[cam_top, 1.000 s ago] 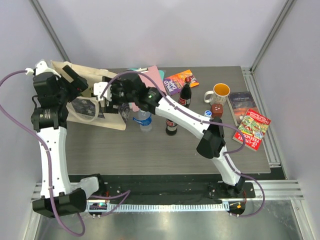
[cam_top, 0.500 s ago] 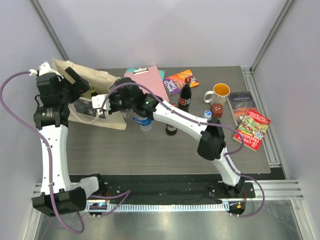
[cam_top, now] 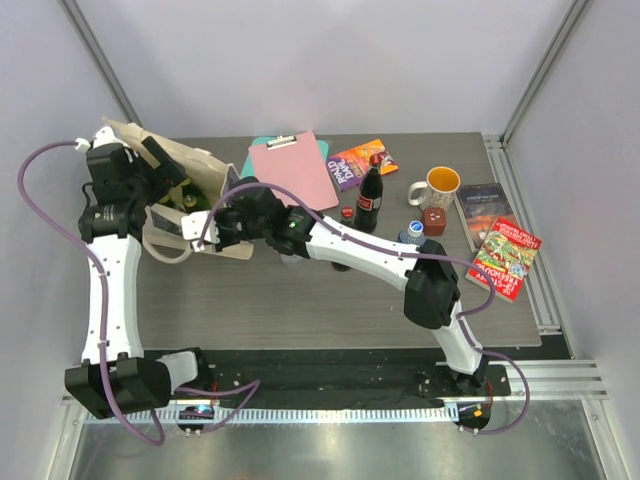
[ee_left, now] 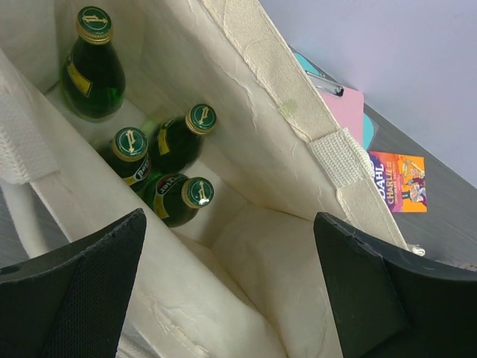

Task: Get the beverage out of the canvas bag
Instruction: Take out the drink from the canvas bag.

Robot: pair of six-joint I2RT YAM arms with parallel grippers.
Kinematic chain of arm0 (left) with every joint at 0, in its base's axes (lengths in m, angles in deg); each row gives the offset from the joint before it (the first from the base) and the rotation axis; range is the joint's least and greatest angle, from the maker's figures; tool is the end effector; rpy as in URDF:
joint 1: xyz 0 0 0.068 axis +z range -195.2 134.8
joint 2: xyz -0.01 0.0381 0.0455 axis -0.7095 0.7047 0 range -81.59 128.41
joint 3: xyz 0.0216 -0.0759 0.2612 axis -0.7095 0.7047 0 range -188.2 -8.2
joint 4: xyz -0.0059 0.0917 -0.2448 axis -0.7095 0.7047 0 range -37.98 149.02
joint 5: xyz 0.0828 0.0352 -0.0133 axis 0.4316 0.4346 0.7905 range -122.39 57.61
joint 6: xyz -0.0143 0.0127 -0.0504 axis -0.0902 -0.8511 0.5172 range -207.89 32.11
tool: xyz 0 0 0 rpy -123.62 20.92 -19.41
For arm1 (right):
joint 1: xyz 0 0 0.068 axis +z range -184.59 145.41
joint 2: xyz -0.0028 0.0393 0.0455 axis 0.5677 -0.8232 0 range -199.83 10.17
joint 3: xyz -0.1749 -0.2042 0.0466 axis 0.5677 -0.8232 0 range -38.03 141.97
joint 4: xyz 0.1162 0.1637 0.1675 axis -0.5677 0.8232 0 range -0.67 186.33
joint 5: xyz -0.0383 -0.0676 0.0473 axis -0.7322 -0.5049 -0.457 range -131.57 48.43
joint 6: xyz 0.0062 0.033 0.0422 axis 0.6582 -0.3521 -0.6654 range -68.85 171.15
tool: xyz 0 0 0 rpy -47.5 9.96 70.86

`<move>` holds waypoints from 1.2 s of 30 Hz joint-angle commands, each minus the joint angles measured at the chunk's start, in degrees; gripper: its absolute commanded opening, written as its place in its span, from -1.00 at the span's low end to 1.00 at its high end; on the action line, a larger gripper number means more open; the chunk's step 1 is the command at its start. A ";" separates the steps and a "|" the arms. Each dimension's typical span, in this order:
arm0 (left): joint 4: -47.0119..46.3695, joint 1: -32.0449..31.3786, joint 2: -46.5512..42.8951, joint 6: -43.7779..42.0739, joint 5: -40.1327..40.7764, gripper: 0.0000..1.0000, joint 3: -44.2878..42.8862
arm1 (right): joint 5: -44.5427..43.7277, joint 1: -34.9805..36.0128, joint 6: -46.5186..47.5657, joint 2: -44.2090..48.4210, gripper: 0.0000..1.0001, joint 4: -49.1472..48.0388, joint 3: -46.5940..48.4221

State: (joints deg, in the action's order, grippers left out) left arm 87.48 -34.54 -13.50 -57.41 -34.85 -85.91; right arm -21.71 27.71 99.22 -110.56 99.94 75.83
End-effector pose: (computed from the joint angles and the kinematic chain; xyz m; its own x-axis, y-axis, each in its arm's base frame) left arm 0.2476 0.0451 0.4108 -0.2948 -0.5710 -0.7662 -0.3438 0.8115 -0.4726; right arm 0.2253 0.4554 0.3385 0.6383 -0.2894 -0.7133 -0.7610 -0.0973 -0.6415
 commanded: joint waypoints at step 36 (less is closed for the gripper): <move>4.09 -2.92 33.24 -14.39 1.93 0.09 -17.56 | 1.24 0.19 -10.28 2.07 -0.85 -2.70 -1.19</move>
State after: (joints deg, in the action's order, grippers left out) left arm 90.19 -36.36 19.20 -68.97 -34.81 -100.55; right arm -21.91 27.54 91.05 -110.32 97.08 74.85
